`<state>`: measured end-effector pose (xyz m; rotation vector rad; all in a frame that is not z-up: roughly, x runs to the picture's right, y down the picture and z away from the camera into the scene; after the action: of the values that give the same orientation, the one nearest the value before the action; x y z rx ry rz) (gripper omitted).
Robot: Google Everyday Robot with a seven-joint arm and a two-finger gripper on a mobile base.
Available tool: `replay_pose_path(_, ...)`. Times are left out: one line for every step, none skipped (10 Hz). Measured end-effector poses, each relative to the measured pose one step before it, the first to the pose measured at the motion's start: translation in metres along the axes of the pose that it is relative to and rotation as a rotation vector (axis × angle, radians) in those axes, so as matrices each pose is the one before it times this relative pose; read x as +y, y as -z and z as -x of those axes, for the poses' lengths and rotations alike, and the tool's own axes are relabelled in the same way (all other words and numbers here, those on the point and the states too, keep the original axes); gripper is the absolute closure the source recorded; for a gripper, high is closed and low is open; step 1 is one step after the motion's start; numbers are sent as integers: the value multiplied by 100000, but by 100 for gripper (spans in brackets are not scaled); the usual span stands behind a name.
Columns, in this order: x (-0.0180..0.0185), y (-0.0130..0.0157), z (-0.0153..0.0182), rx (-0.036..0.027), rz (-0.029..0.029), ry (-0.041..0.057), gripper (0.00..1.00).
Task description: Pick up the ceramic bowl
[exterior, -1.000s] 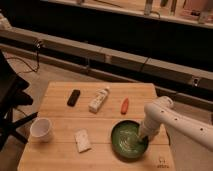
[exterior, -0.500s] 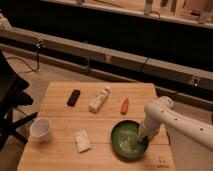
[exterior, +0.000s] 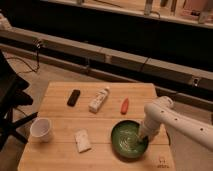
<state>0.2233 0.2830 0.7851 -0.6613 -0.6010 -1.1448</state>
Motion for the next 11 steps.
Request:
replay_pose_path(-236,538,297,1823,-854,985,81)
replay_pose_path(-372,1282,500,2637,-1975,623,81)
replay_pose_path(-396,2181,454,3335,-1900,1044,81)
replay_pose_path(-531,2469,442,2998,-1868,1303,81)
replay_pose_path(-378,2518,419,3232,-1668,1264,81)
replay_pose_path(-379,1815,216,2835,-2298,1267,81)
replay_pose_path(-307,1122,89,1728,-2156,1136,81)
replay_pose_path(-441,706,140,1144,-2513,1587,81)
replay_pose_path(-450,655,160,1050,-1980,1476,81)
replay_pose_path(-327,623,198,516,-2835,1015,81)
replay_pose_path(103,151,-135,-371,-726,-856,81)
